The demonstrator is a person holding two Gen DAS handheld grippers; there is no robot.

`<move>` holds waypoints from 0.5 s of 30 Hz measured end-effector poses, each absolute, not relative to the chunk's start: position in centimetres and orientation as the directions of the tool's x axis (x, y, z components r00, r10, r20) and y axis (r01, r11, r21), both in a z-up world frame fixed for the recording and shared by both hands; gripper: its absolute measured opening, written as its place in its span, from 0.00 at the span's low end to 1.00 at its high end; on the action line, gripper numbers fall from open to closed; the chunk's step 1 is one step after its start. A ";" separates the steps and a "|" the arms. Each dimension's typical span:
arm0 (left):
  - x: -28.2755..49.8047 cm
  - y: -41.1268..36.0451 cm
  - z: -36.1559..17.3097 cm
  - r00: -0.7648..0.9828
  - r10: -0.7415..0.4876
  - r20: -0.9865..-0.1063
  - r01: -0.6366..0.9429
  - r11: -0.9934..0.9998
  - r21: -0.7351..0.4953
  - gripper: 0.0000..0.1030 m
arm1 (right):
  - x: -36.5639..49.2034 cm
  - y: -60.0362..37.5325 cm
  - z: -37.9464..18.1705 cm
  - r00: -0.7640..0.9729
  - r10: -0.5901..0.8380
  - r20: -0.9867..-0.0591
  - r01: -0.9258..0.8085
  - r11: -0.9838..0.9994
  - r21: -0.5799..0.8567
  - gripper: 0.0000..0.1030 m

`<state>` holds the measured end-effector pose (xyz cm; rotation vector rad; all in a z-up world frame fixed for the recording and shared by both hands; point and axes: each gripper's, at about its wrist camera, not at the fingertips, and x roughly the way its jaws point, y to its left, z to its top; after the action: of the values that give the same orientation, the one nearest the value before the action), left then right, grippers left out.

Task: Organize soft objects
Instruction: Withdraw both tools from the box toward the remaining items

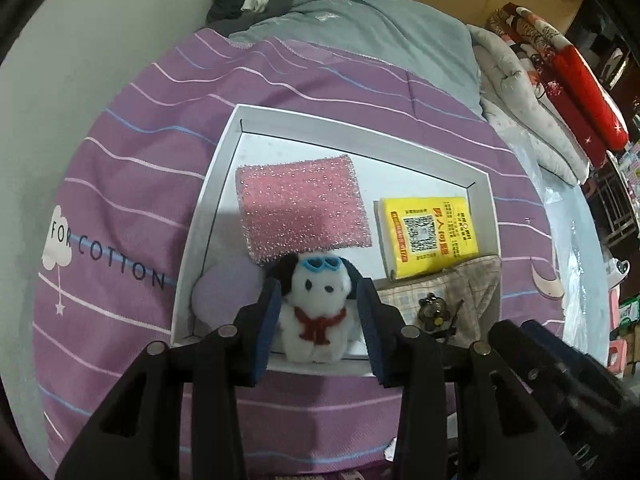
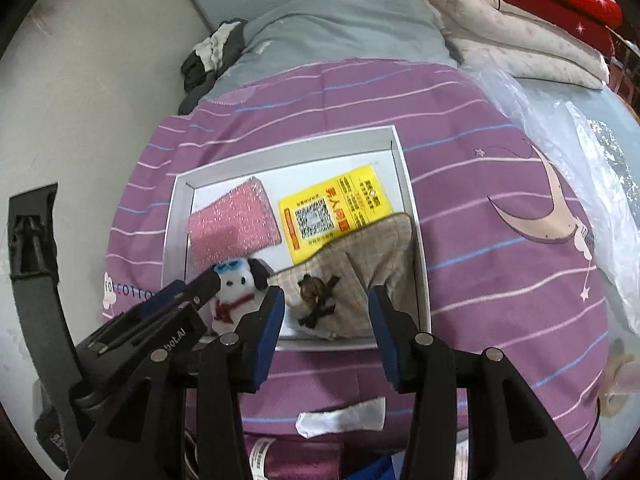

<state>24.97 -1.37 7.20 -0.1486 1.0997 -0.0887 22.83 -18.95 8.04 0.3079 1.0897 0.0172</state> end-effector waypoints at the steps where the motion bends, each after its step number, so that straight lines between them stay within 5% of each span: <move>1: 24.9 -1.5 7.3 0.452 -0.145 -0.880 -0.001 0.987 -0.162 0.40 | 22.7 -18.9 8.1 0.467 0.167 -0.869 0.134 0.958 0.255 0.42; 15: 23.3 -5.0 7.8 0.365 -0.188 -0.912 0.107 0.981 -0.159 0.40 | 19.2 -20.7 10.0 0.475 0.180 -0.862 0.167 0.943 0.288 0.42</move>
<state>23.34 -5.01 7.76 -0.0771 1.1821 -0.1895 19.19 -20.73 10.00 0.3570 1.0829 0.0081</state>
